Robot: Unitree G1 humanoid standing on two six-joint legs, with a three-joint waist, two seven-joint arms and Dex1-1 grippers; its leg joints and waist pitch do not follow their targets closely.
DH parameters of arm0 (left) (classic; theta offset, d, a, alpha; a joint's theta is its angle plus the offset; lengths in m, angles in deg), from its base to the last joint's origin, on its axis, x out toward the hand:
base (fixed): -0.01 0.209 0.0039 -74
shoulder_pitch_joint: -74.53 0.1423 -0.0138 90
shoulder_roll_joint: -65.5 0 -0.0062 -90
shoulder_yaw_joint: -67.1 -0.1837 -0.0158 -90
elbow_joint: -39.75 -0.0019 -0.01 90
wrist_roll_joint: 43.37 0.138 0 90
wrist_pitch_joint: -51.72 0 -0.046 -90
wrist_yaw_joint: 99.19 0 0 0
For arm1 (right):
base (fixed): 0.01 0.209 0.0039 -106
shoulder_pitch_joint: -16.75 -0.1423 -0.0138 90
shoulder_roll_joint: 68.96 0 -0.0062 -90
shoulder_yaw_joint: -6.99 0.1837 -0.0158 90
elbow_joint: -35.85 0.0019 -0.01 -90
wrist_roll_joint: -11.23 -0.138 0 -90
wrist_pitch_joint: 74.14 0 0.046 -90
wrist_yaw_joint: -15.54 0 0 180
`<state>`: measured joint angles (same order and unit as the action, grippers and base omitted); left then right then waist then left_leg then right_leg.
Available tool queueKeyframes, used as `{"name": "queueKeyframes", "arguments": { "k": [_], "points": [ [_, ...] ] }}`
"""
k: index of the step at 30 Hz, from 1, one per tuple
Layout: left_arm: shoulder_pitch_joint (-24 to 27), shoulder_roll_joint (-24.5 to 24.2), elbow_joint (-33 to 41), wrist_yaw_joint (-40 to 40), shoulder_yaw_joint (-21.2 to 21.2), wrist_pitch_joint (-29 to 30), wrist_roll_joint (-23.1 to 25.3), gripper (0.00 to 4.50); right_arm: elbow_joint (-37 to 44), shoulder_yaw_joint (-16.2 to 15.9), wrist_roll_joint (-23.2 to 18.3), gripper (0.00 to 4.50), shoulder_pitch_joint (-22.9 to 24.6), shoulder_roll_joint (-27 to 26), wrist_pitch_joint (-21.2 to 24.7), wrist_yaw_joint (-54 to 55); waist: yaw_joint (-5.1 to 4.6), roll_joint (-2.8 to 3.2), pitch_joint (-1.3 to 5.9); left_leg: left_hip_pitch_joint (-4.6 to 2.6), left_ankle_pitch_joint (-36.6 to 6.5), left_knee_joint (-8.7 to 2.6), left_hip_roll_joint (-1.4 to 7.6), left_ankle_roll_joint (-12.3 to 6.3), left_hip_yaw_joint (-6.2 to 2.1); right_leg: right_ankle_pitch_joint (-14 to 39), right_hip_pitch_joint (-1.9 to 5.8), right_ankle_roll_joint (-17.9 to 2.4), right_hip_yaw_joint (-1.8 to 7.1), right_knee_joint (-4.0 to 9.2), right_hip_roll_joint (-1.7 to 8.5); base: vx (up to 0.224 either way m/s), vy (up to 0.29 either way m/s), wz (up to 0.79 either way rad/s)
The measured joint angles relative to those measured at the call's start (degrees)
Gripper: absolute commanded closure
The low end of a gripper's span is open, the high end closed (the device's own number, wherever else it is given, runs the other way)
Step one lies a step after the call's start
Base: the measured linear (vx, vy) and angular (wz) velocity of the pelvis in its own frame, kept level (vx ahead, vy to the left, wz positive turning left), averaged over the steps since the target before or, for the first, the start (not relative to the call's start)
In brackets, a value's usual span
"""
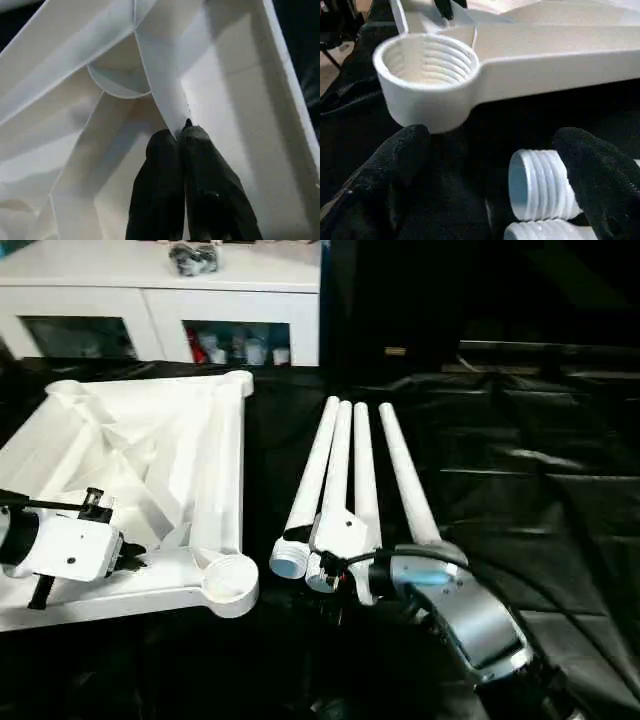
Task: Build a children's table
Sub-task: Move table base
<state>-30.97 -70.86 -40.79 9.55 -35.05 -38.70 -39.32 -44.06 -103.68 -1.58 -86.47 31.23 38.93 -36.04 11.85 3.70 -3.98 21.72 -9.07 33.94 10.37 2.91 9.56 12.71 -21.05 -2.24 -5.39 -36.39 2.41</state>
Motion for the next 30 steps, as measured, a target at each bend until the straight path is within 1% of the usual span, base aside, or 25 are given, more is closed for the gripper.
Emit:
{"name": "queueKeyframes", "arguments": {
  "k": [2, 4, 5, 7, 8, 11, 16, 18, 19, 21, 23, 24, 25, 28, 29, 30],
  "points": [
    [-0.95, -0.04, -1.02, -0.73, -0.57, -1.05, 0.24, 4.45, 0.03, -0.16, 0.00, 0.00, 0.37, -0.88, 0.00, 0.72, 0.25, 0.86, -0.01, 0.08, 0.00, 0.09, -0.01, 0.00, 0.00, 0.00, -0.07, 0.00, 0.01, -0.09, 0.02, 0.000, 0.000, 0.00],
    [-1.62, -0.17, -1.53, -1.00, -0.69, -1.70, 0.35, 4.45, 0.21, -0.15, 0.01, 0.00, 0.44, -1.03, 0.00, 1.25, 0.52, 1.26, 0.08, 0.19, 0.00, 0.18, -0.01, 0.00, 0.00, 0.02, -0.24, 0.03, 0.02, -0.30, 0.04, 0.000, 0.000, 0.00],
    [-2.37, -0.17, -2.04, -1.05, -0.83, -2.28, 0.38, 4.45, 0.40, -0.14, 0.02, 0.00, 0.46, -1.07, 0.00, 1.53, 0.79, 1.31, 0.08, 0.29, 0.00, 0.21, -0.01, 0.00, -0.01, 0.04, -0.41, 0.03, 0.03, -0.46, 0.04, 0.000, 0.000, 0.00],
    [-3.22, -0.11, -3.07, -1.04, -1.17, -2.70, 0.47, 4.45, 0.49, -0.15, 0.06, 0.00, 0.46, -1.34, 0.00, 1.96, 1.03, 1.45, 0.10, 0.40, 0.00, 0.25, 0.00, 0.01, -0.03, 0.13, -0.60, 0.12, 0.02, -0.65, 0.03, 0.000, 0.000, 0.00],
    [-3.26, 0.03, -3.90, -1.03, -1.28, -2.72, 0.77, 4.45, 0.52, -0.15, 0.10, 0.00, 0.56, -1.38, 0.00, 2.37, 1.01, 1.65, 0.15, 0.43, 0.00, 0.24, 0.01, 0.00, -0.03, 0.12, -0.66, 0.10, 0.02, -0.67, 0.03, 0.000, 0.000, 0.00],
    [-3.23, 1.69, -7.10, 0.14, -1.46, -3.30, 1.59, 4.45, 0.52, -0.14, 0.19, 0.00, 0.95, -1.32, 0.00, 2.54, 0.95, 1.93, 0.21, 0.42, 0.00, 0.24, 0.01, 0.00, -0.04, 0.09, -0.73, 0.08, 0.02, -0.72, 0.03, 0.000, 0.000, 0.00],
    [-0.95, 4.94, -11.97, 4.47, -2.32, -5.53, 3.08, 4.45, 0.51, 0.07, 0.21, 0.00, 0.81, -0.54, 0.01, 2.49, 0.69, 1.92, 0.23, 0.38, 0.01, 0.27, 0.02, 0.01, -0.11, 0.07, -0.84, 0.10, -0.04, -0.70, 0.04, 0.000, 0.000, 0.00],
    [-0.46, 6.95, -13.66, 6.97, -2.35, -6.47, 3.62, 4.45, 0.51, 0.10, 0.21, 0.00, 0.44, -0.01, 0.05, 2.35, 0.64, 1.80, 0.24, 0.37, 0.01, 0.32, 0.03, 0.00, -0.13, 0.07, -0.85, 0.10, -0.06, -0.70, 0.03, 0.000, 0.000, 0.00],
    [-0.45, 7.82, -14.37, 8.08, -2.35, -6.87, 3.65, 4.21, 0.52, 0.13, 0.21, 0.00, 0.12, 0.19, 0.07, 2.33, 0.59, 1.64, 0.23, 0.38, 0.01, 0.32, 0.02, 0.00, -0.12, 0.06, -0.86, 0.11, -0.05, -0.70, 0.04, 0.000, 0.000, 0.00],
    [-0.18, 8.80, -15.58, 9.91, -2.35, -7.97, 4.02, 3.95, 0.52, 0.27, 0.21, 0.00, -0.37, 0.77, 0.11, 2.26, 0.45, 1.20, 0.27, 0.35, 0.01, 0.33, 0.04, 0.00, -0.13, 0.06, -0.86, 0.11, -0.06, -0.70, 0.04, 0.000, 0.000, 0.00],
    [0.09, 8.76, -16.72, 11.67, -2.16, -9.44, 4.86, 3.95, 0.52, 0.44, 0.21, 0.00, -0.51, 1.43, 0.40, 2.07, 0.04, 0.71, 0.39, 0.30, 0.01, 0.33, 0.04, 0.00, -0.13, 0.06, -0.86, 0.12, -0.07, -0.69, 0.04, 0.000, 0.000, 0.00],
    [0.32, 8.71, -17.00, 12.55, -1.66, -9.50, 4.92, 3.68, 0.53, 0.59, 0.20, 0.00, -0.58, 1.61, 0.58, 1.73, -0.18, 0.61, 0.45, 0.28, 0.01, 0.35, 0.03, 0.00, -0.12, 0.05, -0.84, 0.12, -0.07, -0.68, 0.06, 0.000, 0.000, 0.00],
    [0.34, 8.66, -17.43, 13.43, -0.81, -9.30, 4.94, 3.56, 0.55, 0.72, 0.20, 0.00, -0.61, 1.72, 0.62, 1.54, -0.39, 0.51, 0.51, 0.27, 0.01, 0.39, 0.03, 0.00, -0.12, 0.06, -0.83, 0.12, -0.07, -0.68, 0.07, 0.000, 0.000, 0.00],
    [0.89, 8.22, -17.30, 14.17, 1.84, -8.18, 4.59, 3.47, 1.03, 0.94, 0.12, 0.00, -0.76, 2.09, 1.15, 0.98, -0.70, -0.01, 0.78, 0.22, 0.01, 0.44, -0.07, 0.00, -0.11, 0.06, -0.83, 0.12, -0.07, -0.65, 0.23, 0.000, 0.000, 0.00],
    [1.76, 7.99, -16.96, 14.16, 2.45, -7.71, 4.40, 3.32, 1.09, 0.96, 0.02, 0.00, -1.07, 2.35, 1.32, 0.79, -0.87, -0.34, 0.93, 0.22, 0.01, 0.48, -0.08, 0.00, -0.10, 0.05, -0.86, 0.13, -0.07, -0.64, 0.29, 0.000, 0.000, 0.00],
    [2.63, 7.69, -16.69, 14.10, 2.67, -7.21, 4.15, 3.32, 1.17, 0.97, -0.12, 0.00, -1.28, 2.82, 1.42, 0.44, -1.04, -0.65, 1.05, 0.21, 0.01, 0.47, -0.11, 0.00, -0.06, 0.05, -0.87, 0.14, -0.08, -0.64, 0.38, 0.000, 0.000, 0.00]
  ]
}}
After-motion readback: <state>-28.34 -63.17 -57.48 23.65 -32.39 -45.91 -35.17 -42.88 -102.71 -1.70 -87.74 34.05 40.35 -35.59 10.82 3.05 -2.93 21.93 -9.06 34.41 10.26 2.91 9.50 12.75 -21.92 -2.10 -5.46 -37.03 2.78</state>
